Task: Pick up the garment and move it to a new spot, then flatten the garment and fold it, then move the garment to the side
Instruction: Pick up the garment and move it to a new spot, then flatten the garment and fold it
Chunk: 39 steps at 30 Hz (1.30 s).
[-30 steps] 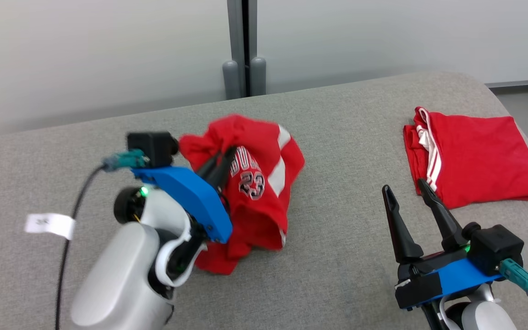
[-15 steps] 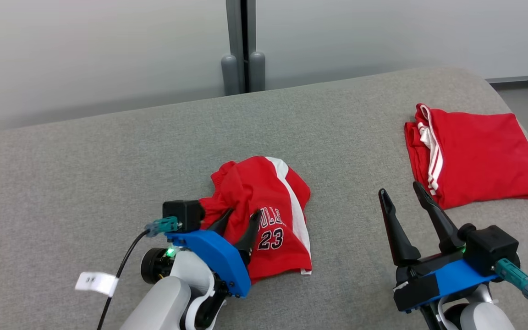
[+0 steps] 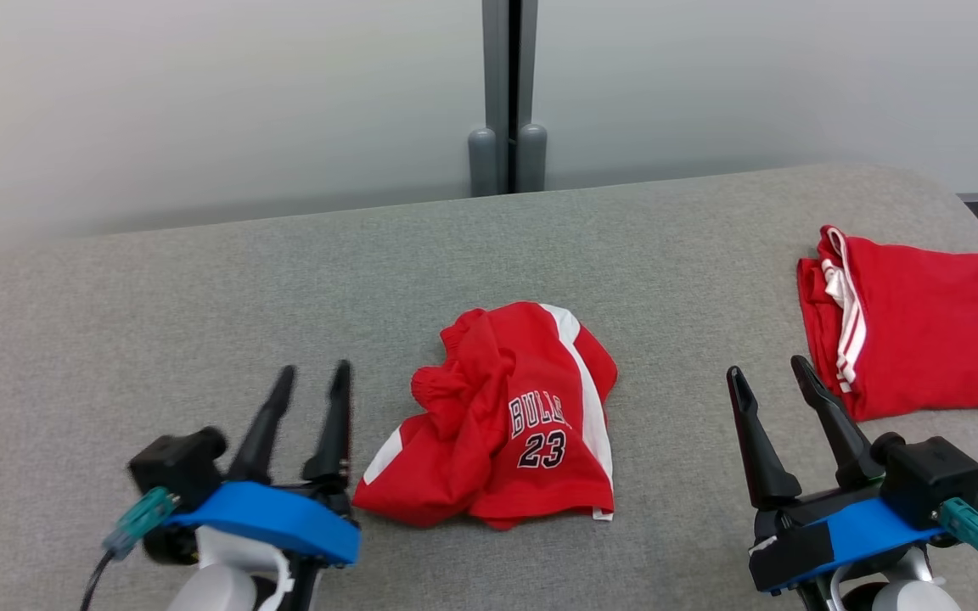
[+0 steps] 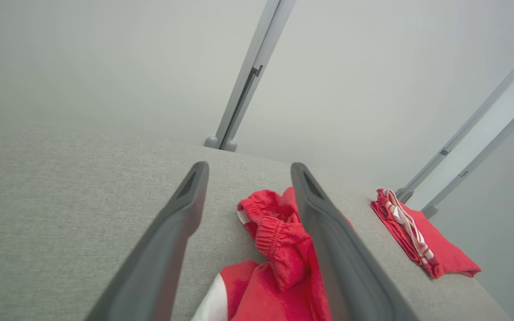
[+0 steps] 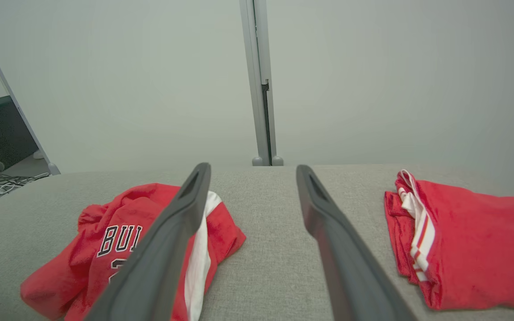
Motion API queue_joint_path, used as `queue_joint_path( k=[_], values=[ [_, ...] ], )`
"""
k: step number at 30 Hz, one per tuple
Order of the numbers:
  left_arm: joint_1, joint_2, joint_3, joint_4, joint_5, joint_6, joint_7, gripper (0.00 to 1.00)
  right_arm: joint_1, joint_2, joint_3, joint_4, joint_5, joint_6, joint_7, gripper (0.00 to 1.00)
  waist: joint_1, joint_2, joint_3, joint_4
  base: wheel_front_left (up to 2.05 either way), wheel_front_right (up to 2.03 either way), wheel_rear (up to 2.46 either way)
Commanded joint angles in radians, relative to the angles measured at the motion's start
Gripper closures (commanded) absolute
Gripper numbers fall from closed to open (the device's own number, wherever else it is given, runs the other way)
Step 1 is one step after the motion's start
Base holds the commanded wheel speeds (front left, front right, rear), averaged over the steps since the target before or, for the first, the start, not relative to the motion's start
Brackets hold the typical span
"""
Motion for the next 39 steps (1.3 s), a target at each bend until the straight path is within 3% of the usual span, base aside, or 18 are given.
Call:
queue_joint_path(
  k=[1,6,18,28,39],
  values=[
    [0.012,0.006,0.016,-0.004,0.003,0.009,-0.021,0.0,0.013,0.001,-0.004,-0.002,-0.003,0.0,0.003,0.0,0.0,0.0,-0.005,0.009,0.0,0.0,0.0],
    [0.057,0.031,0.093,-0.017,0.051,0.046,-0.083,0.0,0.023,0.003,-0.007,0.003,-0.001,0.001,0.005,0.0,0.0,0.0,-0.013,0.025,0.0,0.0,0.0],
    [0.156,0.086,0.177,-0.054,0.229,0.1,-0.092,0.0,0.053,0.006,-0.021,0.025,-0.006,0.0,0.007,0.0,0.0,0.0,-0.037,0.029,0.0,0.0,0.0],
    [0.244,0.101,0.202,-0.107,0.24,0.136,-0.073,0.0,0.082,0.008,-0.065,0.061,0.0,0.001,-0.013,0.0,0.0,0.0,-0.058,0.033,0.0,0.0,0.0],
    [0.266,0.121,0.2,-0.136,0.222,0.147,-0.014,0.0,0.085,0.008,-0.079,0.078,0.012,0.001,0.028,0.0,0.0,0.0,-0.062,0.033,0.0,0.0,0.0]
  ],
)
